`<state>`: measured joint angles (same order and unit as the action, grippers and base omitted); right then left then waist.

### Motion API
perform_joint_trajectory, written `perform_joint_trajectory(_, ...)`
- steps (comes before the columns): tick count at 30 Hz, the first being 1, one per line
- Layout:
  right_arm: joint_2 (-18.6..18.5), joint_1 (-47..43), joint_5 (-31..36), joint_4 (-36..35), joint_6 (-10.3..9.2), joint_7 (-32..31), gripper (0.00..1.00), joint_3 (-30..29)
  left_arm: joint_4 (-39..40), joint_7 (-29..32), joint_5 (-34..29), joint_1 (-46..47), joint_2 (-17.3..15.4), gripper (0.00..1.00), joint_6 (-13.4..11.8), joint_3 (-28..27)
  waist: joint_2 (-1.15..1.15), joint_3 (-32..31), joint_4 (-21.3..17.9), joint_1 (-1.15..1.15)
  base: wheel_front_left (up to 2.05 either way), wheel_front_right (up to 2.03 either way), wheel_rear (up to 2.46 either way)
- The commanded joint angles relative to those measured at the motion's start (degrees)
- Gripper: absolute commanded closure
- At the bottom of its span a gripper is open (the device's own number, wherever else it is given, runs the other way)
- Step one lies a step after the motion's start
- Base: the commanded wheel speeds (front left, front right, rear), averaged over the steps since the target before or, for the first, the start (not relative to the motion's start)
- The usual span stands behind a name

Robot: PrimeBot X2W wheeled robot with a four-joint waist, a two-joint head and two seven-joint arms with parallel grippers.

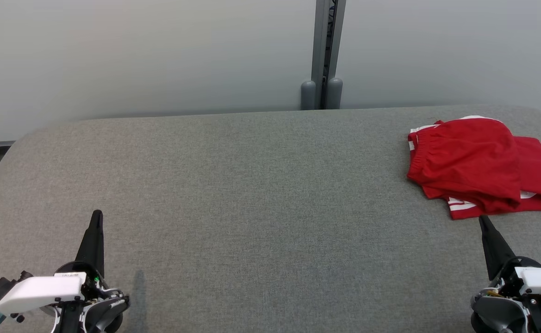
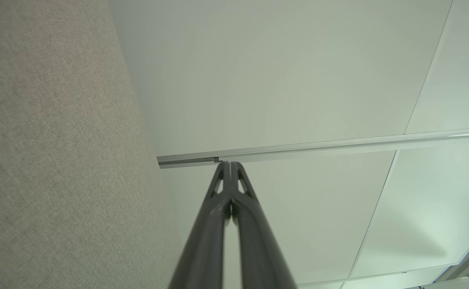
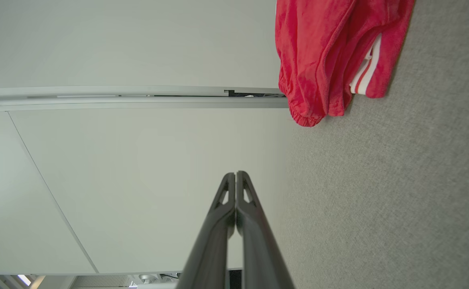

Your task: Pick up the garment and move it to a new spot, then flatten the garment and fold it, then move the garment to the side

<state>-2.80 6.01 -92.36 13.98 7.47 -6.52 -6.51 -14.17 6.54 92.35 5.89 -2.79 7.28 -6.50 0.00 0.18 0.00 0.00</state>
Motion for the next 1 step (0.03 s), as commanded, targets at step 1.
perform_joint_trajectory(1,-0.16,0.46,-0.15,0.16,0.03,-0.08,1.00,-0.11,0.17,0.22,0.10,0.71,-0.13,1.00,0.48,-0.26,0.00,0.00,0.00,0.00,0.00,0.00,0.00)
